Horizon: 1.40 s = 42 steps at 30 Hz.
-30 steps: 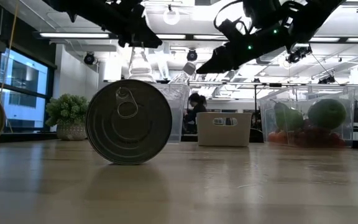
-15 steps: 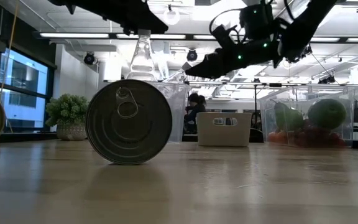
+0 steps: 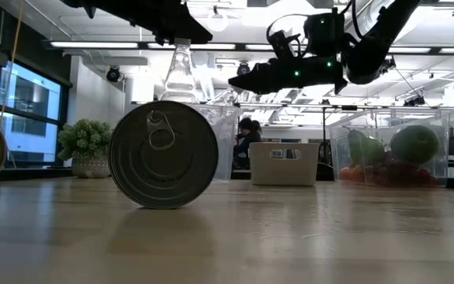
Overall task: Pick & Place Food Item
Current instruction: Put the transparent bottle into the left transparent bin upright
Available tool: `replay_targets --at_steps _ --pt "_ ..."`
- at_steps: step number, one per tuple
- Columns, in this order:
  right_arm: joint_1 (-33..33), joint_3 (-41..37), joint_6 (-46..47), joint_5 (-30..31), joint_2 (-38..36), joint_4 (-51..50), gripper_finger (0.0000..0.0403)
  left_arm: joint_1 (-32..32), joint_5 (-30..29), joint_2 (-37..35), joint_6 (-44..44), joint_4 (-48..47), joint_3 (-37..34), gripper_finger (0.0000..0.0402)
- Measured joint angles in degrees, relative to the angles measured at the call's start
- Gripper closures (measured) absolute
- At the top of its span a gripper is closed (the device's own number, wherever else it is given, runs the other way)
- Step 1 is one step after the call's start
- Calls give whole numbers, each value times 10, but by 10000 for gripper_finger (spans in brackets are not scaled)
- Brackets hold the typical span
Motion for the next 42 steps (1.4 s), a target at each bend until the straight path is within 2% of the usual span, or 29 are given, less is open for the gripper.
replay_targets --at_steps 4,8,15,29,33,37,42 --pt "-27 3 39 -30 0 -19 66 0 0 0 0 0 0 236" --pt "-42 3 61 -90 0 -14 66 0 0 0 0 0 0 236" --pt "-43 3 60 -122 7 -14 66 -3 0 0 0 8 0 236" --pt "-43 35 57 -120 31 -4 70 -29 1 0 36 38 0 236" --pt "-43 37 55 -110 31 -13 96 -29 -5 -7 45 37 0 236" --pt "-43 37 54 -109 31 -24 137 -38 -28 -32 45 34 0 236" --pt "-43 37 53 -108 30 -35 189 -47 -31 -67 16 13 0 236"
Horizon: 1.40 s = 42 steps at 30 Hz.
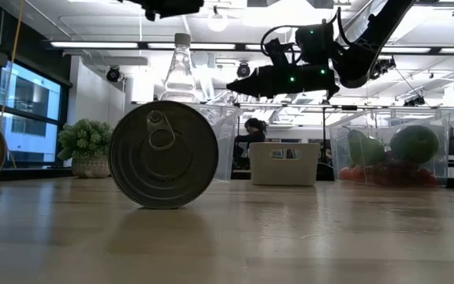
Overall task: Pick & Place Food Item
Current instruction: Put the transparent bottle into the left transparent bin upright
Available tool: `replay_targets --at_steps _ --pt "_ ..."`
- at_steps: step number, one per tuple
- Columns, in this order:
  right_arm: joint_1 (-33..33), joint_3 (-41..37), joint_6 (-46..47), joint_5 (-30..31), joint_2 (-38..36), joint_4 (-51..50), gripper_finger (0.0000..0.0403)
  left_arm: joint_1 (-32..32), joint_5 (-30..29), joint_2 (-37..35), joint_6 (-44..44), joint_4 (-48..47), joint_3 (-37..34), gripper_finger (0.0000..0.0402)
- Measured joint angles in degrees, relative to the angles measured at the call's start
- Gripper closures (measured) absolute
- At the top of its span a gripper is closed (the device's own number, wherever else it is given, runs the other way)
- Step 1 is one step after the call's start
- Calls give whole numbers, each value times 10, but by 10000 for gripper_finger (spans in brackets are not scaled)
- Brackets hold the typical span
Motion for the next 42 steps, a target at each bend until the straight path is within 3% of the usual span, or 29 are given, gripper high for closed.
replay_targets --at_steps 9,17,23,27,31,34,42 --pt "0 0 -1 -1 0 10 293 0 0 -13 -18 -32 0 236" --pt "4 0 1 2 0 12 280 0 0 -34 -33 -64 0 236" --pt "19 6 7 27 -23 -7 294 0 -1 -54 -70 -108 0 236" --pt "30 45 6 60 -52 -121 294 0 -1 -62 -73 -126 0 236" --pt "40 122 6 94 -72 -296 294 1 -4 -67 -85 -136 0 236" --pt "48 183 10 118 -72 -401 294 2 -33 -70 -82 -147 0 236" --pt "68 320 50 166 -72 -594 294 2 -64 -79 -77 -166 0 236"
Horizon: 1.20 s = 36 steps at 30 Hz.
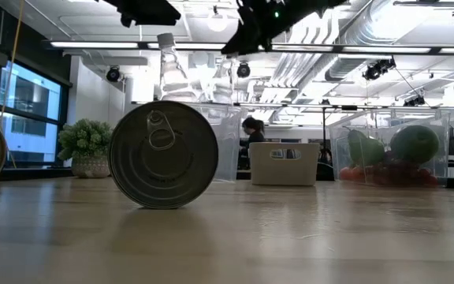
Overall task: Pick & Place Food Item
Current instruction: Put the transparent bottle into the left transparent bin upright
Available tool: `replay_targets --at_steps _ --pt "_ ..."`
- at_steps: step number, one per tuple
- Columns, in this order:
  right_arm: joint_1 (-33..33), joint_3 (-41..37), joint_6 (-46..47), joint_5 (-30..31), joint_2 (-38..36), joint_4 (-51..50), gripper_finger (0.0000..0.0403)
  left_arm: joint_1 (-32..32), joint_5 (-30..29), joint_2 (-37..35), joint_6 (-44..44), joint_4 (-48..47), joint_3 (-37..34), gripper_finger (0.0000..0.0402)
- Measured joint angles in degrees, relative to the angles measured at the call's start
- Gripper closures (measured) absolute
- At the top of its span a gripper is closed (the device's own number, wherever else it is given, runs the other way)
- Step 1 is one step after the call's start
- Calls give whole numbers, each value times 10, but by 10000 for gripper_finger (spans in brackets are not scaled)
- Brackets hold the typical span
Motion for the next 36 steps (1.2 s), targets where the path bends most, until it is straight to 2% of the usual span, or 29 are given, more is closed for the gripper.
replay_targets --at_steps 6,11,15,28,36 --pt "-9 53 -3 11 6 -38 294 0 0 -11 0 8 0 236" --pt "-35 73 -3 -20 21 -32 294 11 -5 -15 29 42 0 236" --pt "-50 96 0 -56 54 -43 294 23 -49 -21 45 77 0 236" --pt "-55 340 16 -41 192 -295 294 86 -53 -18 -10 2 0 236" --pt "-73 363 32 -69 228 -316 294 102 -35 -18 -16 -10 0 236"
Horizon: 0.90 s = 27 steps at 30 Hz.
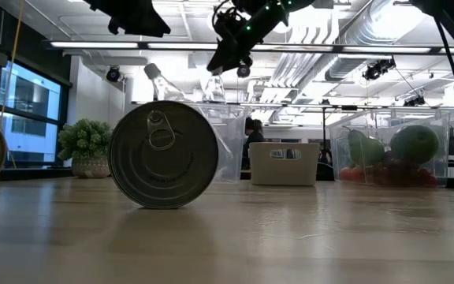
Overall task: Pick & Place Food Item
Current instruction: Put the transparent bottle into the left transparent bin upright
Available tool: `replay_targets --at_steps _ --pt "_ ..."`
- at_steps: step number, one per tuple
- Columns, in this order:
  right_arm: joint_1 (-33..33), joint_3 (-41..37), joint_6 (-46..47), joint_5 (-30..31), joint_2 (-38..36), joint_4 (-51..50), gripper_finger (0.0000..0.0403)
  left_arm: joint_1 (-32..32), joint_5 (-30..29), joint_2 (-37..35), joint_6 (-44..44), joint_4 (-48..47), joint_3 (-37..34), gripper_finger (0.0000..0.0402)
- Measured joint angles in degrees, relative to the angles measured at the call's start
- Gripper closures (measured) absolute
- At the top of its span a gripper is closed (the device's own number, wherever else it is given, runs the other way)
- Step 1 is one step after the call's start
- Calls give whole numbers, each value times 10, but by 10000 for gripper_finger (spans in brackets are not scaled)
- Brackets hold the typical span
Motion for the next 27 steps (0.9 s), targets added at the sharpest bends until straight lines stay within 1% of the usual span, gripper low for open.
replay_targets --at_steps 9,10,12,15,18,19,24,27 --pt "-9 -1 15 -1 5 -1 294 0 9 0 0 -1 0 236" --pt "-10 -1 17 -2 5 -1 289 0 9 0 1 -1 0 236" --pt "-10 -1 17 -9 5 0 263 0 9 0 7 -3 0 236" --pt "-8 -6 19 -6 10 -12 212 0 9 0 7 -10 0 236" --pt "-4 -6 19 15 13 -5 168 0 9 0 1 -11 0 236" --pt "-3 -7 18 35 13 -12 157 0 9 0 0 -11 0 236" --pt "1 -6 7 96 12 12 113 0 9 0 0 -12 0 236" --pt "3 -6 6 100 11 28 98 -1 9 0 -2 -11 0 236"
